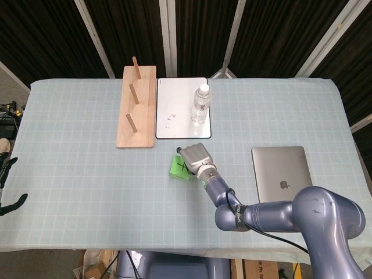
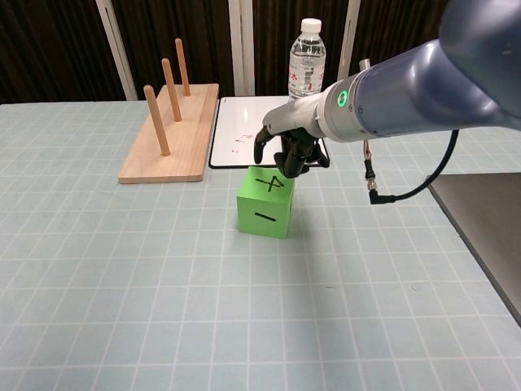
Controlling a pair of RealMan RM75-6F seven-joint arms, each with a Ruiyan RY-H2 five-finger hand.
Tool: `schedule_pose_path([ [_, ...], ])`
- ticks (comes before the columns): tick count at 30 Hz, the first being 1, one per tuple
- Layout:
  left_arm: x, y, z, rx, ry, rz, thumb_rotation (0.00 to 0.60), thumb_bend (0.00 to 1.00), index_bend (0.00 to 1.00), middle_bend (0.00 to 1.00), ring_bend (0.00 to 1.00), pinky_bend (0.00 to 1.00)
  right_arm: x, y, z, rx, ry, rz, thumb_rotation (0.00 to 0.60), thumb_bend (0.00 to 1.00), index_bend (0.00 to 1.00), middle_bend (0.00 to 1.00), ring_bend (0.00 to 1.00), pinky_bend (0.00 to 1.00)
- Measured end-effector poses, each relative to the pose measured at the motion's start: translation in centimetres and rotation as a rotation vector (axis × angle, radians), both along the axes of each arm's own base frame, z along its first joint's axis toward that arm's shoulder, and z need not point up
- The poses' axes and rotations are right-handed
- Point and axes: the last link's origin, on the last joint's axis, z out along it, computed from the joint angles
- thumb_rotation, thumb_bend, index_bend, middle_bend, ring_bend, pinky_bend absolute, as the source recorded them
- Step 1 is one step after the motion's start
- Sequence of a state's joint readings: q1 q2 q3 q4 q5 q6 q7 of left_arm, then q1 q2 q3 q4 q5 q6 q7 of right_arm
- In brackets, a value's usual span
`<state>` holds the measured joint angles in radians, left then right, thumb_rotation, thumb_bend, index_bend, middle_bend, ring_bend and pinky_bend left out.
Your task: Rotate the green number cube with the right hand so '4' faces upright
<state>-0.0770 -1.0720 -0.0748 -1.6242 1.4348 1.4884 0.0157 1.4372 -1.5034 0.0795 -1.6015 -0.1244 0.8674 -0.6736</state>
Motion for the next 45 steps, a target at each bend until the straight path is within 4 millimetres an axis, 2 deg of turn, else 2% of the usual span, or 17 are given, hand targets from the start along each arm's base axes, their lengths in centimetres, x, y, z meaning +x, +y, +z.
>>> schedule_pose_path([
  [5,0.0,0.0,0.0,0.001,0.001,0.001,0.600,0.31,0.12,0.00,0.00,0.00,0.0,0.1,0.5,-0.040,-0.031,0.047,0.600,0.83,0.22,0.84,0.85,0.66],
  [15,0.0,0.0,0.0,0.002,0.000,0.003,0.600,0.31,0.12,0.00,0.00,0.00,-1.0,2.2,2.3,-0.009,-0.033,0.047,0.600,0.83,0.22,0.84,0.85,0.66],
  [20,0.0,0.0,0.1,0.006,-0.002,0.004,0.600,0.31,0.12,0.00,0.00,0.00,-2.2,3.3,4.1,0.012,-0.046,0.035,0.600,0.83,0.22,0.84,0.85,0.66],
  [30,0.0,0.0,0.1,0.011,-0.002,0.006,0.600,0.31,0.12,0.00,0.00,0.00,-5.5,4.2,6.9,0.016,-0.060,-0.001,0.600,0.83,0.22,0.84,0.85,0.66],
  [35,0.0,0.0,0.1,0.013,0.000,0.008,0.600,0.31,0.12,0.00,0.00,0.00,-6.7,4.6,7.2,0.042,-0.050,-0.012,0.600,0.83,0.22,0.84,0.85,0.66],
  [41,0.0,0.0,0.0,0.013,0.001,0.008,0.600,0.31,0.12,0.00,0.00,0.00,-7.1,4.6,7.0,0.076,-0.057,-0.024,0.600,0.84,0.22,0.84,0.85,0.66],
  [45,0.0,0.0,0.0,0.012,0.002,0.009,0.600,0.31,0.12,0.00,0.00,0.00,-7.1,4.2,6.7,0.084,-0.044,-0.026,0.600,0.86,0.22,0.84,0.85,0.58],
])
